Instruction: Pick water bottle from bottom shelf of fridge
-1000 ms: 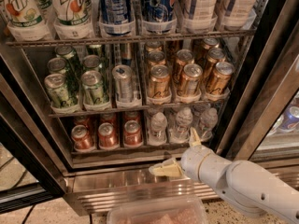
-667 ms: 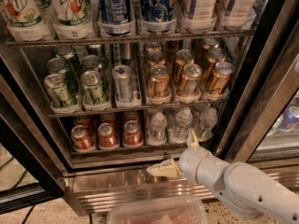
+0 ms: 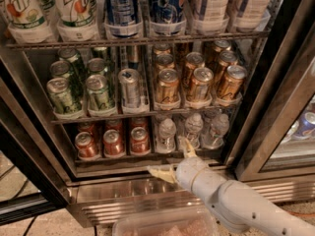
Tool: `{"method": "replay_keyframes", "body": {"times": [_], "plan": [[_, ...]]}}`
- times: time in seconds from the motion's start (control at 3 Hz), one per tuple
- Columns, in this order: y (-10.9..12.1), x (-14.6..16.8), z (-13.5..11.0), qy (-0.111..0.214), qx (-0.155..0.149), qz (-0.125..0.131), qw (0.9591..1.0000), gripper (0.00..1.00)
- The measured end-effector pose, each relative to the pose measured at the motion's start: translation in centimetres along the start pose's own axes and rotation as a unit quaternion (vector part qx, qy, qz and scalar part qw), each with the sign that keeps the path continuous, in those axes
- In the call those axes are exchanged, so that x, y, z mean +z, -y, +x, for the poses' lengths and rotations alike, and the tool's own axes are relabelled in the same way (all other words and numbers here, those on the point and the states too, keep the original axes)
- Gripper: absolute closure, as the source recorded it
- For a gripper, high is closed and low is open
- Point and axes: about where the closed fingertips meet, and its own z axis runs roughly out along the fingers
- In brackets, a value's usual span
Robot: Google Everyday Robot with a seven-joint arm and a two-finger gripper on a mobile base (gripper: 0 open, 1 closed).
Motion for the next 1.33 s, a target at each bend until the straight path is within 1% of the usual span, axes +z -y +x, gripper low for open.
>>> {"method": "replay_keyframes", "body": {"times": [0.33,0.67,1.0,1.33], "plan": [[-0.31,1.22,0.36,0.026,-0.011,0.016,0.9995,0.38],[-0.32,1.72,0.57,0.042,-0.022,0.037,0.9982,0.40],[-0.22,1.83,0.91,0.051,-0.033,0.068,0.9958,0.36],[0.17,1.78,1.18,0.057,-0.041,0.102,0.9923,0.39]]}}
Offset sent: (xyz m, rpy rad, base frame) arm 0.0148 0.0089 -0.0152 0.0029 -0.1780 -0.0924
